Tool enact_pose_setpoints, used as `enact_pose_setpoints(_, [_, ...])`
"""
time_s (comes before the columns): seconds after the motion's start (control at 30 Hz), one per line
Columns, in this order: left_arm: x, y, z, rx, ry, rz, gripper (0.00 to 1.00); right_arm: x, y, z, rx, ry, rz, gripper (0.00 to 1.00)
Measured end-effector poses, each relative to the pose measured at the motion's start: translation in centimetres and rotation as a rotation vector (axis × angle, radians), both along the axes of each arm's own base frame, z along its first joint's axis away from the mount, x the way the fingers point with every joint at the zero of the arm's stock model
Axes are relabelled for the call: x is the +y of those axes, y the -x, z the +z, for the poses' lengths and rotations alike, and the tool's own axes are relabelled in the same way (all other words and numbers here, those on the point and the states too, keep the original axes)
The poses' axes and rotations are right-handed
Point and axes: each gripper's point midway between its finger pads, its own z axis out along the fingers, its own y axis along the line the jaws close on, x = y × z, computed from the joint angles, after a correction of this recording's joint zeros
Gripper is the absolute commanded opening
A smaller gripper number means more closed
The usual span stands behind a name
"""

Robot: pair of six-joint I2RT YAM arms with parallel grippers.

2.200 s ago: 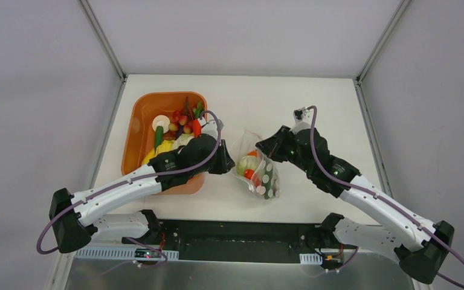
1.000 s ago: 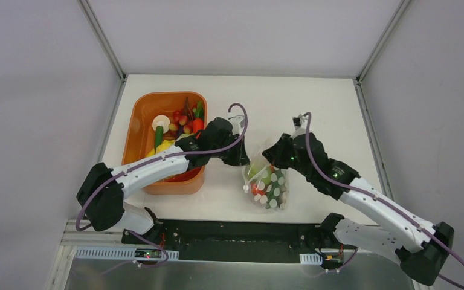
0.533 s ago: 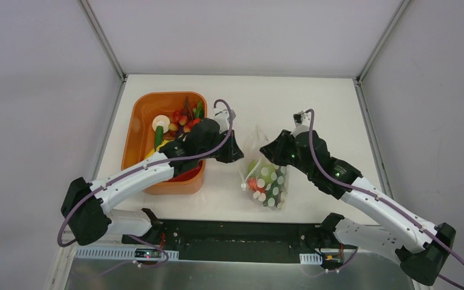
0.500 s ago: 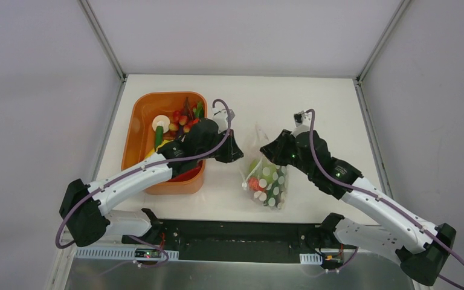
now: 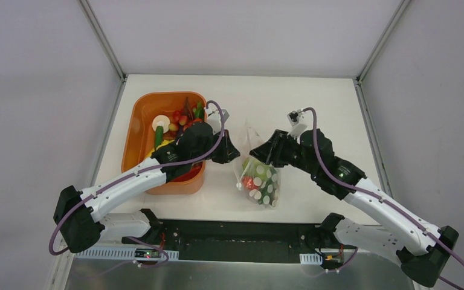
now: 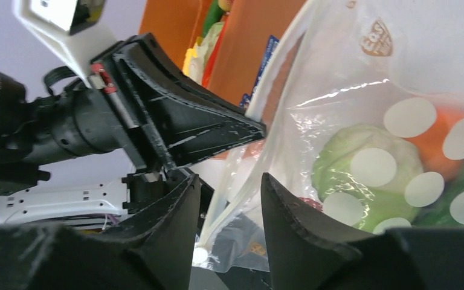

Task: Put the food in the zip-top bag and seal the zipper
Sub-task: Adjust the zipper food storage bag at the center of the board.

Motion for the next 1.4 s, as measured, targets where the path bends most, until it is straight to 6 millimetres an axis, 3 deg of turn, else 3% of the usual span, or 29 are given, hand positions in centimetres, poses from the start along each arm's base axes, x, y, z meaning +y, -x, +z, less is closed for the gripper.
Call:
enact_pose_setpoints(0.13, [0.0,0.0,-0.1,0.001,0.0,0.0,0.0,0.1,0.0,1.1,-0.016,-0.018,0.002,0.44])
enact_pose_setpoints(0.3, [0.0,0.0,0.0,-0.002,0.003,0.0,0.0,-0.2,-1.0,0.9,-0.009,0.01,-0.042,0.43])
enact_pose_setpoints(0.43, [-0.1,0.1,0.1,-0.003,0.007,-0.004,0.0,0.4,-1.8,0.5,0.01,0.044,-0.046,0.41])
enact_pose_setpoints(0.6, [-0.1,0.1,0.2,-0.005,0.012,-0.007,0.0,1.0,-2.8,-0.5,0.042,0.123,-0.052,0.28])
enact_pose_setpoints(0.77, [-0.3,0.0,0.4,-0.008,0.021,-0.007,0.0,0.6,-3.7,-1.5,0.063,0.213,-0.086,0.31])
enact_pose_setpoints(0.97, [-0.3,0.0,0.5,-0.008,0.021,-0.007,0.0,0.4,-4.1,-2.1,0.062,0.29,-0.086,0.03])
enact_pose_setpoints(1.03, [-0.3,0.0,0.5,-0.008,0.021,-0.007,0.0,0.5,-3.8,-2.3,0.059,0.304,-0.073,0.0])
enact_pose_setpoints(1.4, [-0.3,0.0,0.6,-0.01,0.024,-0.007,0.0,0.6,-3.5,-0.6,-0.015,0.407,-0.121,0.0])
